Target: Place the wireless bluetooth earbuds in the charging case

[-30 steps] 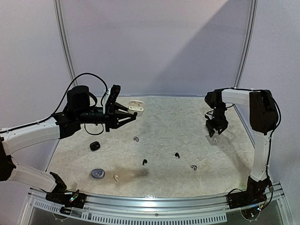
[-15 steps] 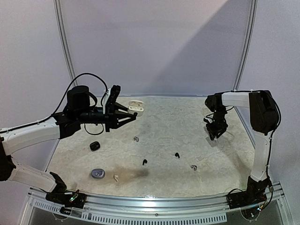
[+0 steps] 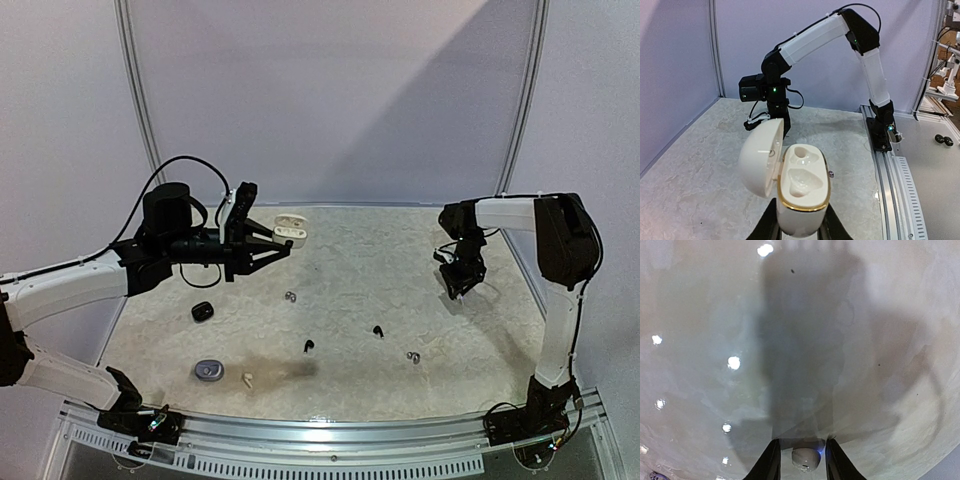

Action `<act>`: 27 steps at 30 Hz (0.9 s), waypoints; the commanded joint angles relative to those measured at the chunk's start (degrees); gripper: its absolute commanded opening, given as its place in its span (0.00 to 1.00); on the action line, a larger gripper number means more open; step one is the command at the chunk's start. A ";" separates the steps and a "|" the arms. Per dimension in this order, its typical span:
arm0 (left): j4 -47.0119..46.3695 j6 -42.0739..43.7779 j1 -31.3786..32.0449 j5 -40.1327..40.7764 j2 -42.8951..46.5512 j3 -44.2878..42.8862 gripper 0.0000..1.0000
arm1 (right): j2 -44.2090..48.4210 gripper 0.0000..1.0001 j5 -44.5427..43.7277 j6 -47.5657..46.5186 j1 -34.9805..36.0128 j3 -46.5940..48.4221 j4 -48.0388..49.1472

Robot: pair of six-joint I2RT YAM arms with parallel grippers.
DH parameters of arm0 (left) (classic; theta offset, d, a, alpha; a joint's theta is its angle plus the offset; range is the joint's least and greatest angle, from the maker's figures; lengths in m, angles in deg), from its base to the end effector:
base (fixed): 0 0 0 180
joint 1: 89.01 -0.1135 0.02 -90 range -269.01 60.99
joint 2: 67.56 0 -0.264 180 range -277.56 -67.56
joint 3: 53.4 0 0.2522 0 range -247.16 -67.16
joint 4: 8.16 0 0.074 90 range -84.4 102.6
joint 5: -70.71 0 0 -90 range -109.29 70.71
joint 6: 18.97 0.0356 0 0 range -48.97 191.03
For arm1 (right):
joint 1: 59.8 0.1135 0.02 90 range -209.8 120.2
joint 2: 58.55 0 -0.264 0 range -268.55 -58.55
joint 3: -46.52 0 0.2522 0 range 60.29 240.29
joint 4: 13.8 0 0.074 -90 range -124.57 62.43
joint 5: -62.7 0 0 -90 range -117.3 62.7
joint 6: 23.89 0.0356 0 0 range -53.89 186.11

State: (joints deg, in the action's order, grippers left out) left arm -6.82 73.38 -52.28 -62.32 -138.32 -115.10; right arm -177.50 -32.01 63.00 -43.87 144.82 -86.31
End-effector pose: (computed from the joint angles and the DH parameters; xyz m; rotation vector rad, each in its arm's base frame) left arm 0.2102 -0.1872 0.3050 1.1202 1.4482 -1.0834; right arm 0.3640 0.1009 0.1463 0.5150 -3.0498 0.1359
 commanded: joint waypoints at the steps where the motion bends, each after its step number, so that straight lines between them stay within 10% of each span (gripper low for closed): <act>1: 0.36 0.92 0.10 -0.22 0.27 -0.05 0.00 | -1.91 0.31 -0.42 -0.92 -0.53 -3.13 -0.75; 27: 0.91 1.78 0.10 -0.08 0.34 0.12 0.00 | -0.41 0.30 0.42 -3.21 -0.75 -5.43 -1.30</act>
State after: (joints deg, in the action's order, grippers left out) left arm -6.52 74.45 -52.28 -62.32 -138.32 -115.10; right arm -175.99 -31.51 60.66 -44.14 142.50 -85.08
